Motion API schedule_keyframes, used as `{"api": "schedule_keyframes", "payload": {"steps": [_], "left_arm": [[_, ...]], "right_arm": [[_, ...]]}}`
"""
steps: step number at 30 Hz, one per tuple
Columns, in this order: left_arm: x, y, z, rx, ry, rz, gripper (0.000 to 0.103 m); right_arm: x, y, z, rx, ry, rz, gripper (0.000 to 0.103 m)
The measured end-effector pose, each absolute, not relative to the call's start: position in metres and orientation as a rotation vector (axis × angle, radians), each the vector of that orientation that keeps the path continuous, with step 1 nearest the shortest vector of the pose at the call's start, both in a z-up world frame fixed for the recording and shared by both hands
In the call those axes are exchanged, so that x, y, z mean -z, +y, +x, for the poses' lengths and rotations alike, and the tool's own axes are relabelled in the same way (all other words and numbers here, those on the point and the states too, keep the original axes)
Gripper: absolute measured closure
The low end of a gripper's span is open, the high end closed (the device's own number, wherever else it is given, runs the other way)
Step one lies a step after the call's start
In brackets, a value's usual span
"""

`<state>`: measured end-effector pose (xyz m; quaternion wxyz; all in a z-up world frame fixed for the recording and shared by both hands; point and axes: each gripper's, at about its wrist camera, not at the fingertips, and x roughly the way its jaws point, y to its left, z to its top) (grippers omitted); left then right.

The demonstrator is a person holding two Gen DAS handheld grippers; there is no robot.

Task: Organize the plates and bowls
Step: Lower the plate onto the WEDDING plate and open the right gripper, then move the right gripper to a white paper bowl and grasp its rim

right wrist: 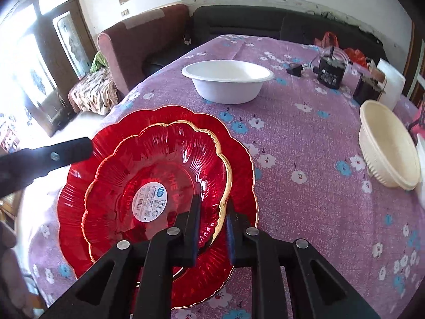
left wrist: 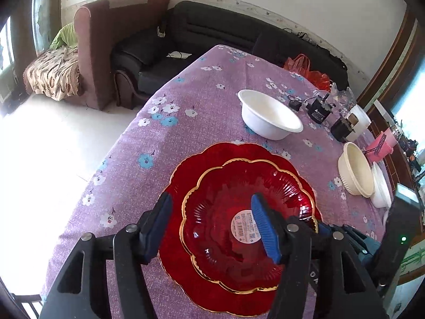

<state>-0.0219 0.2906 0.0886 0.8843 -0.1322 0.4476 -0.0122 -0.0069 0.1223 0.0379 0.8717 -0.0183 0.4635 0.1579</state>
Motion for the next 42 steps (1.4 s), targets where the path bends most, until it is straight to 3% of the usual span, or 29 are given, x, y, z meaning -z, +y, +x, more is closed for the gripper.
{"api": "schedule_keyframes", "payload": {"steps": [4, 6, 8, 24, 36, 42], "left_arm": [[-0.100, 0.290, -0.042, 0.049, 0.889, -0.288, 0.037], [-0.105, 0.289, -0.052, 0.061, 0.871, -0.294, 0.037], [-0.109, 0.290, -0.061, 0.077, 0.853, -0.310, 0.036], [-0.113, 0.278, -0.119, 0.091, 0.795, -0.411, 0.030], [-0.112, 0.279, -0.122, 0.098, 0.804, -0.446, 0.030], [-0.136, 0.280, -0.105, 0.166, 0.815, -0.452, 0.030]], "right_arm": [[-0.042, 0.131, -0.016, -0.338, 0.918, -0.094, 0.059], [-0.046, 0.134, -0.020, -0.347, 0.891, -0.111, 0.039], [-0.051, 0.133, -0.022, -0.362, 0.863, -0.105, 0.034], [-0.082, 0.077, -0.040, -0.375, 0.786, 0.101, 0.034], [-0.081, 0.042, -0.040, -0.344, 0.780, 0.168, 0.034], [-0.114, 0.024, -0.031, -0.333, 0.725, 0.183, 0.034]]}}
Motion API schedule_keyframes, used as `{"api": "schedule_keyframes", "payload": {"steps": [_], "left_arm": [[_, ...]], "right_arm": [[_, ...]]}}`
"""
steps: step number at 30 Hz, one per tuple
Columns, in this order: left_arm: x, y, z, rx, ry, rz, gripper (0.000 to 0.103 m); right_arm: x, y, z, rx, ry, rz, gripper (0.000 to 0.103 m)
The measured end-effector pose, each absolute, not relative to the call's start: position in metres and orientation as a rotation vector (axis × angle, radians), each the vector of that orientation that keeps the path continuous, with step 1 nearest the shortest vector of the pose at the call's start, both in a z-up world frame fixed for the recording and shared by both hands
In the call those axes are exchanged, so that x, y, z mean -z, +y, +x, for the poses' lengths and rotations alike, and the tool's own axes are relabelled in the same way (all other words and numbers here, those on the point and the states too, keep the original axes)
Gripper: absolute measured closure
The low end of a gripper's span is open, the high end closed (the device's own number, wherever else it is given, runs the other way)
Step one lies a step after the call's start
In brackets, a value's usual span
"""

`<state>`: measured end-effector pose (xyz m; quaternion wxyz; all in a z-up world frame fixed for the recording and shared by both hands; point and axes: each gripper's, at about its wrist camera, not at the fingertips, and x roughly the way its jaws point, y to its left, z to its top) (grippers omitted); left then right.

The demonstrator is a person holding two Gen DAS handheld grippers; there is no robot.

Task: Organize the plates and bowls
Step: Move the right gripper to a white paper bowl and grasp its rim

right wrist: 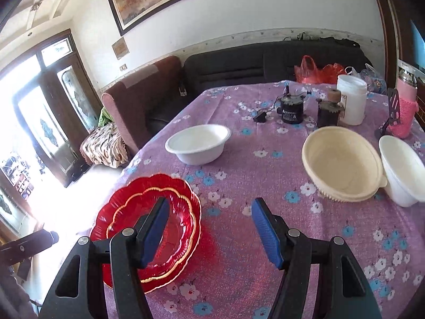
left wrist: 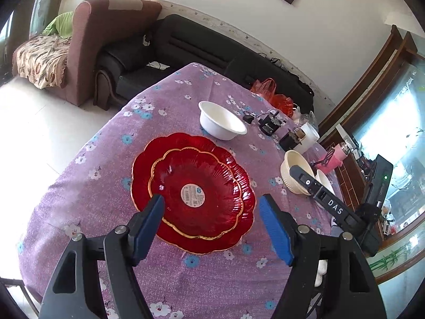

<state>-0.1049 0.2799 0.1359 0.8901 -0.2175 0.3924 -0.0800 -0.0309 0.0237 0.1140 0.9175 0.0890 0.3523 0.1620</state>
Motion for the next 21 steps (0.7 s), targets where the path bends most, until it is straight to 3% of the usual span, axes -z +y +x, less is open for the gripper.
{"api": "schedule_keyframes", "payload": {"steps": [3, 6, 9, 14, 17, 21], "left_arm": [[-0.165, 0.285, -0.090, 0.198, 0.796, -0.463, 0.028], [-0.189, 0.290, -0.064, 0.188, 0.783, -0.471, 0.014], [-0.195, 0.290, -0.021, 0.157, 0.793, -0.456, 0.013], [-0.151, 0.287, 0.068, 0.155, 0.923, -0.529, 0.013], [-0.114, 0.289, 0.111, 0.132, 0.997, -0.576, 0.013], [-0.078, 0.292, 0.151, 0.114, 1.039, -0.621, 0.015]], "right_arm": [[-0.153, 0.014, -0.019, -0.322, 0.675, 0.182, 0.034], [-0.195, 0.003, -0.002, -0.327, 0.639, 0.219, 0.031], [-0.208, -0.001, 0.020, -0.360, 0.674, 0.258, 0.027], [-0.159, 0.011, 0.059, -0.329, 0.814, 0.295, 0.027], [-0.118, 0.015, 0.088, -0.341, 0.920, 0.383, 0.038], [-0.082, 0.025, 0.119, -0.340, 0.977, 0.427, 0.041]]}}
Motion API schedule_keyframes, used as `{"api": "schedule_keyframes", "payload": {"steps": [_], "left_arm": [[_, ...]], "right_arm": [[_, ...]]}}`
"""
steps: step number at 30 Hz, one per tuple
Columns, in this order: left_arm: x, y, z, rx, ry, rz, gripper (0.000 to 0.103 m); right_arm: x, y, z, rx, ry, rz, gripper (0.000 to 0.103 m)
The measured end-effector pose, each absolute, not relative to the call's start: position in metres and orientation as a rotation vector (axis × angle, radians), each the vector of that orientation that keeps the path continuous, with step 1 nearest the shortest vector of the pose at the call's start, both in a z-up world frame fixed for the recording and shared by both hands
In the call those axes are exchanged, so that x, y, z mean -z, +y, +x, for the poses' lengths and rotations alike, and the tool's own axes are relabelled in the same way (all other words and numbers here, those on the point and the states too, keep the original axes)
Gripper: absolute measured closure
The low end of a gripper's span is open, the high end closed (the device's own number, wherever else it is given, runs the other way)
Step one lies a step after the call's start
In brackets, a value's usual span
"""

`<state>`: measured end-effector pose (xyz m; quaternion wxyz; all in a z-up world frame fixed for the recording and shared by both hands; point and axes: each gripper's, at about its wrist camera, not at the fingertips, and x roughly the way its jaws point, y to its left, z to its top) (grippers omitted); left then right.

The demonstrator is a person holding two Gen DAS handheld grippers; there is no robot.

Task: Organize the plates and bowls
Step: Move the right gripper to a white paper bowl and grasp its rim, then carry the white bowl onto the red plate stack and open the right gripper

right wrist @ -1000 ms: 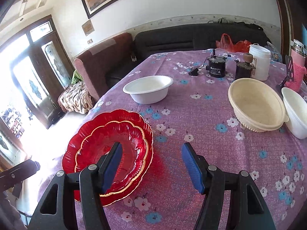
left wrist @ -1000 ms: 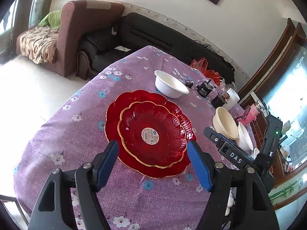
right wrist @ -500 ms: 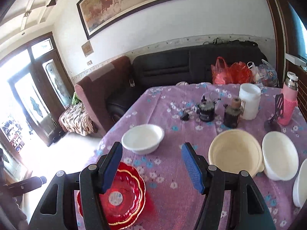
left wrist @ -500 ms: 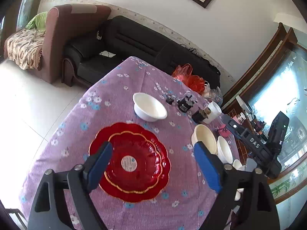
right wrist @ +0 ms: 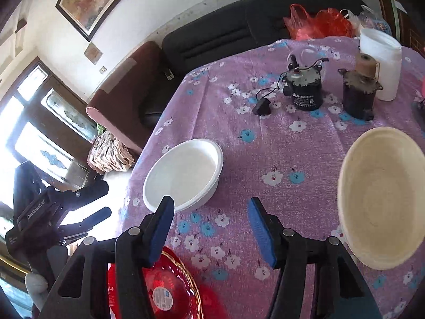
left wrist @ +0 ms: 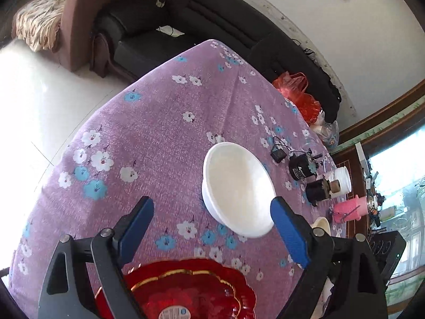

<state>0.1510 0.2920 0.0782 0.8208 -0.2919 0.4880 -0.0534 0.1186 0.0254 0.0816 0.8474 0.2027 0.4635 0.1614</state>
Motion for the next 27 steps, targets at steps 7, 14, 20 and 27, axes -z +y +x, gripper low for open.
{"api": "schedule_keyframes", "payload": {"steps": [7, 14, 20, 27], "left_arm": [[-0.047, 0.279, 0.196, 0.118, 1.105, -0.619, 0.015], [-0.018, 0.264, 0.215, 0.111, 1.194, -0.580, 0.016], [-0.022, 0.251, 0.211, 0.115, 1.217, -0.482, 0.067], [-0.069, 0.259, 0.170, 0.147, 1.114, -0.509, 0.074]], "right_arm": [[-0.046, 0.048, 0.156, -0.365, 1.017, 0.494, 0.042], [-0.020, 0.057, 0.181, -0.340, 1.074, 0.527, 0.084], [-0.028, 0.062, 0.176, -0.326, 1.052, 0.461, 0.094], [-0.074, 0.060, 0.148, -0.362, 0.973, 0.422, 0.094]]}}
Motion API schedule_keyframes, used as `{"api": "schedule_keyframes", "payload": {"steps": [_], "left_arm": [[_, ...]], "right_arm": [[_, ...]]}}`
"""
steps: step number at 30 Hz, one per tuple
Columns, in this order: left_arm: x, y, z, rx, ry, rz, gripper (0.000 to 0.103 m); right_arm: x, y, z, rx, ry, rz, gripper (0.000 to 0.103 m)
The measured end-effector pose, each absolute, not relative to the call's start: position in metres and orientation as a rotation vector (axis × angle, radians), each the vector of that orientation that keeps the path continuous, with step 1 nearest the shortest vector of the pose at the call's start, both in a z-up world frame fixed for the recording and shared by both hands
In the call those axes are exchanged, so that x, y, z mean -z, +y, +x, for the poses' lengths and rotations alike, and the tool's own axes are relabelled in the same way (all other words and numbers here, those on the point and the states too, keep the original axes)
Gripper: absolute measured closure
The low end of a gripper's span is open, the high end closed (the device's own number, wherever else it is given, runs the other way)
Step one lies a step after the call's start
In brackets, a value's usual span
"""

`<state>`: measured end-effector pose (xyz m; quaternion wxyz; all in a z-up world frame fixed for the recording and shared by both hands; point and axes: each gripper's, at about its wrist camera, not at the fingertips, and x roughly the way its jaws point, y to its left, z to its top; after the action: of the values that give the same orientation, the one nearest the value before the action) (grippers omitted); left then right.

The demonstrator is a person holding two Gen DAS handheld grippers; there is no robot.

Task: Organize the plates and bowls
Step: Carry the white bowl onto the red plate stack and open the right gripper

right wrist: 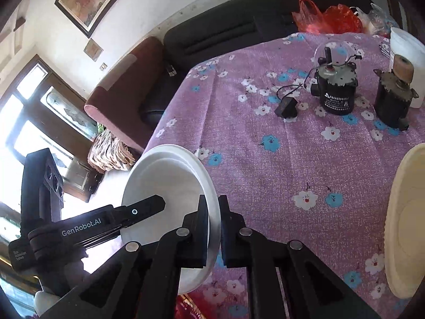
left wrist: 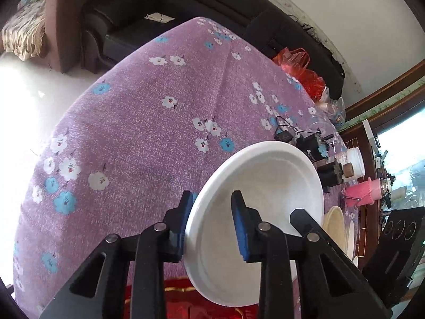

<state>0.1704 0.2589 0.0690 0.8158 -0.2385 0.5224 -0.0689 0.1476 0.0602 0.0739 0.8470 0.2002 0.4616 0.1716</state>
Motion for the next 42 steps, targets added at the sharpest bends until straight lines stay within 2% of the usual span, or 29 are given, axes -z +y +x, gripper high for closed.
{"api": "schedule_keyframes", "payload": {"steps": [4, 8, 13, 21, 25, 27, 30, 32, 37, 39, 42], "left_arm": [[-0.096, 0.263, 0.119, 0.122, 1.076, -0.459, 0.074], [-0.096, 0.273, 0.069, 0.097, 1.080, -0.462, 0.070], [-0.073, 0.288, 0.022, 0.056, 1.100, -0.490, 0.069], [-0.041, 0.291, 0.012, -0.007, 1.132, -0.459, 0.067], [-0.044, 0.288, 0.012, 0.000, 1.110, -0.432, 0.059], [-0.048, 0.287, 0.010, 0.009, 1.093, -0.423, 0.049], [-0.057, 0.287, 0.007, 0.029, 1.058, -0.430, 0.044], [-0.061, 0.289, 0.003, 0.041, 1.041, -0.446, 0.044], [-0.078, 0.291, -0.019, 0.034, 0.964, -0.452, 0.044], [-0.087, 0.289, -0.031, 0.025, 0.928, -0.444, 0.043], [-0.104, 0.283, -0.050, 0.021, 0.867, -0.420, 0.040]], "right_arm": [[-0.100, 0.070, 0.111, -0.420, 0.947, 0.378, 0.094], [-0.109, 0.084, 0.069, -0.486, 0.948, 0.340, 0.094], [-0.088, 0.101, 0.028, -0.517, 1.007, 0.302, 0.094], [-0.047, 0.119, 0.015, -0.481, 1.073, 0.267, 0.093], [-0.038, 0.120, 0.016, -0.447, 1.080, 0.241, 0.093], [-0.038, 0.118, 0.018, -0.427, 1.069, 0.217, 0.093], [-0.036, 0.116, 0.020, -0.426, 1.074, 0.236, 0.092], [-0.035, 0.115, 0.020, -0.418, 1.072, 0.244, 0.092], [-0.043, 0.117, 0.012, -0.409, 1.009, 0.198, 0.086], [-0.048, 0.117, 0.008, -0.414, 0.978, 0.186, 0.075], [-0.058, 0.113, -0.001, -0.443, 0.935, 0.204, 0.071]]}}
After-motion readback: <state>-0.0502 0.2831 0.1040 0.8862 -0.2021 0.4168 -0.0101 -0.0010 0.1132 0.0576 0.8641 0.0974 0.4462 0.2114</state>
